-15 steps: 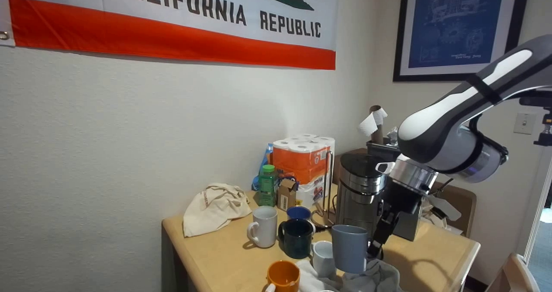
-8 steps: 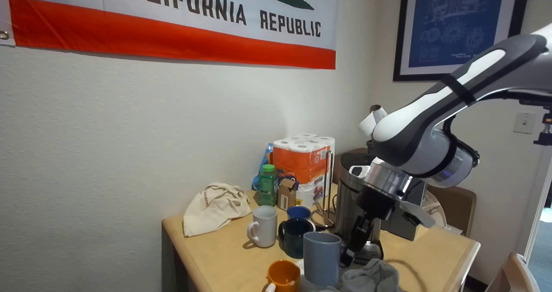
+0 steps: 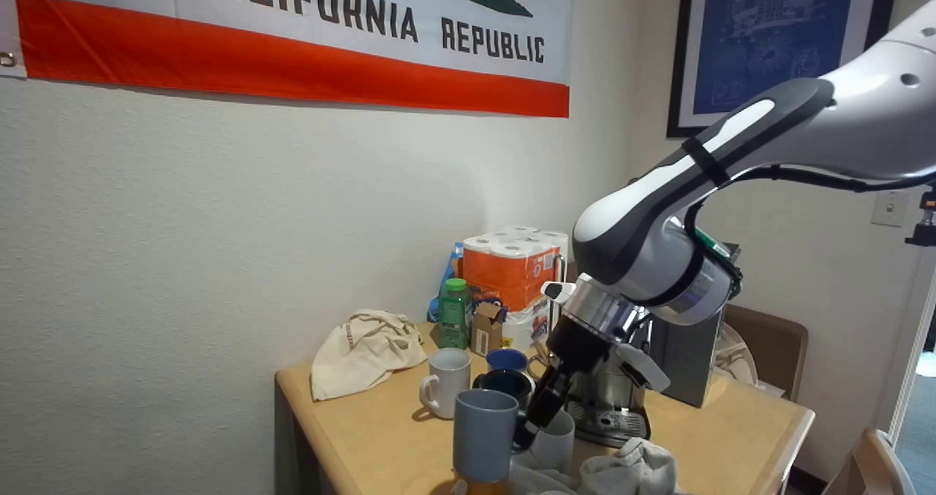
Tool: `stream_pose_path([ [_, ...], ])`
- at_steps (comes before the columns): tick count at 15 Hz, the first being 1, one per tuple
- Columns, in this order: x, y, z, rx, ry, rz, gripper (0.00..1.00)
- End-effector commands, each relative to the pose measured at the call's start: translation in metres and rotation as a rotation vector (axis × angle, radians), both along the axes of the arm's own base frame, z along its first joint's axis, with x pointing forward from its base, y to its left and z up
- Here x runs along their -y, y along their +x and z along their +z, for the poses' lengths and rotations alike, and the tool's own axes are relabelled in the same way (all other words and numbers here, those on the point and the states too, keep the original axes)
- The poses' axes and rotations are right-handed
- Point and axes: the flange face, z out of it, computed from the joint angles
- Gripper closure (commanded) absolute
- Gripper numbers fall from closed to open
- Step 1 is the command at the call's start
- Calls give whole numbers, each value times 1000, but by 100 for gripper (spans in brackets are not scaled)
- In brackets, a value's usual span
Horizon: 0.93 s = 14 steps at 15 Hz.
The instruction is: Take the gray cup and place it at the left of the black cup
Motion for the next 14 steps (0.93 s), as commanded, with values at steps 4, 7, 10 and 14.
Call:
stream_pose_path([
  [4,-21,52,-9,122,45,-12,93],
  [7,-27,73,-16,164,41,-28,93],
  [10,-30,91,-29,203,19,-52,93],
  [14,-29,112,-53,242,-16,-89,93],
])
